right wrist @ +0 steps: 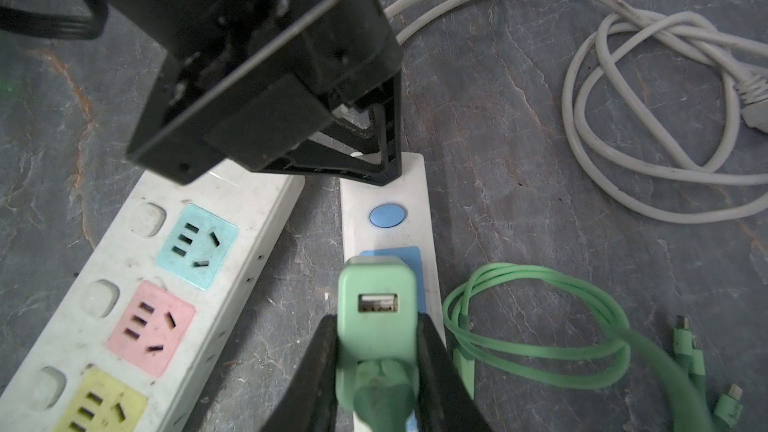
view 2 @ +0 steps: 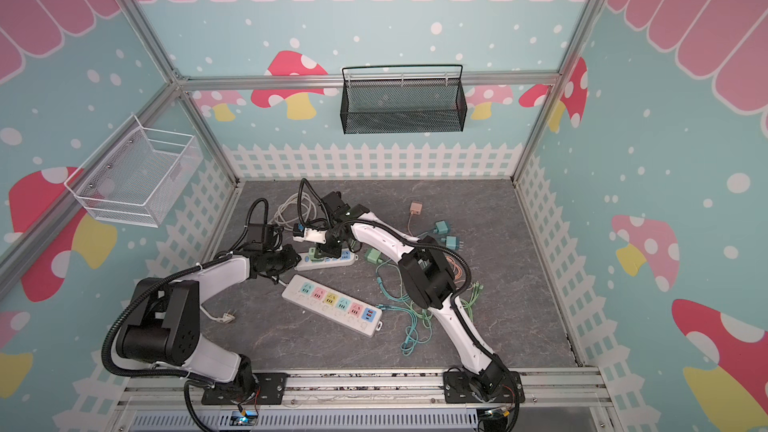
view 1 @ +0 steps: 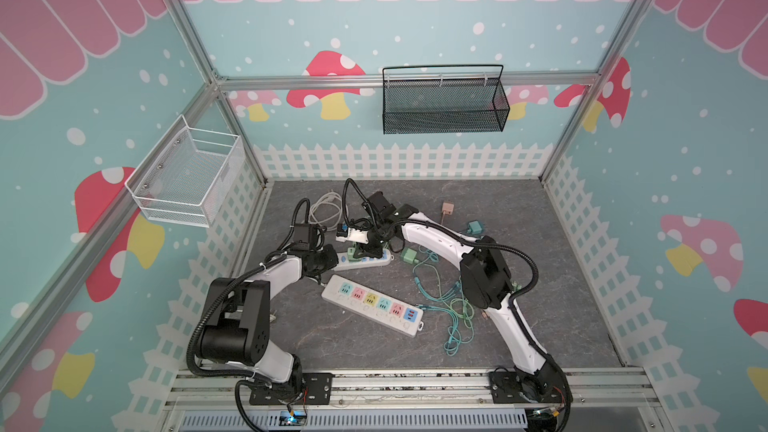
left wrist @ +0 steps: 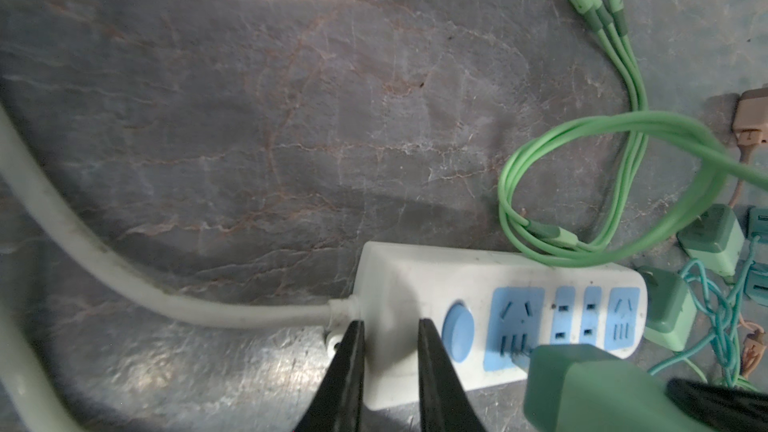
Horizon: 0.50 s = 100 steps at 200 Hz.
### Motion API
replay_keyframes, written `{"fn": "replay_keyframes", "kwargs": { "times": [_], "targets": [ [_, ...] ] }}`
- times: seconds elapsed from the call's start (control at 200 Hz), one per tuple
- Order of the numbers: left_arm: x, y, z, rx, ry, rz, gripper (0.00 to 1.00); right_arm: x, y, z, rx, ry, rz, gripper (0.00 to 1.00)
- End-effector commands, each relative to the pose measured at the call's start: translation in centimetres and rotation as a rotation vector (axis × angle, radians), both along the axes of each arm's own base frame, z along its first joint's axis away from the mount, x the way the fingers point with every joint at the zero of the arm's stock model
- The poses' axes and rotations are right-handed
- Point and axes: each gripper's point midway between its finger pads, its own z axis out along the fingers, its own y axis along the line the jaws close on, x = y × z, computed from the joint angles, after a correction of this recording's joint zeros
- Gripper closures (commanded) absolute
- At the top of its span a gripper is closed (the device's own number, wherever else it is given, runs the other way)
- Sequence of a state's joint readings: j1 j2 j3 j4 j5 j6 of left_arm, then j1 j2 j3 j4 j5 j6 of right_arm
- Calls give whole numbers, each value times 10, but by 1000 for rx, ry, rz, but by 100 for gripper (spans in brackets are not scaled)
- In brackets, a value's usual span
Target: Insert the plug
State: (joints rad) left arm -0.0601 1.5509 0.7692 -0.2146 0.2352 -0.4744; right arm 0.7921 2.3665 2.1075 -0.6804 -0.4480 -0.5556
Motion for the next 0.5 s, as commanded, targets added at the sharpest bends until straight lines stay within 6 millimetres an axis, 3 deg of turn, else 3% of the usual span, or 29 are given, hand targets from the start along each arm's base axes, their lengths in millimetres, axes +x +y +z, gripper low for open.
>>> {"fn": "replay_keyframes", "kwargs": {
  "times": [0.0,0.495],
  "targets": [
    [-2,0,-7,8,26,-19,79,-3,2,-21,-30,1,41,95],
    [-3,0,-9,10,31,-21,79,-6,4,-29,-31,13,60,95]
  ]
}}
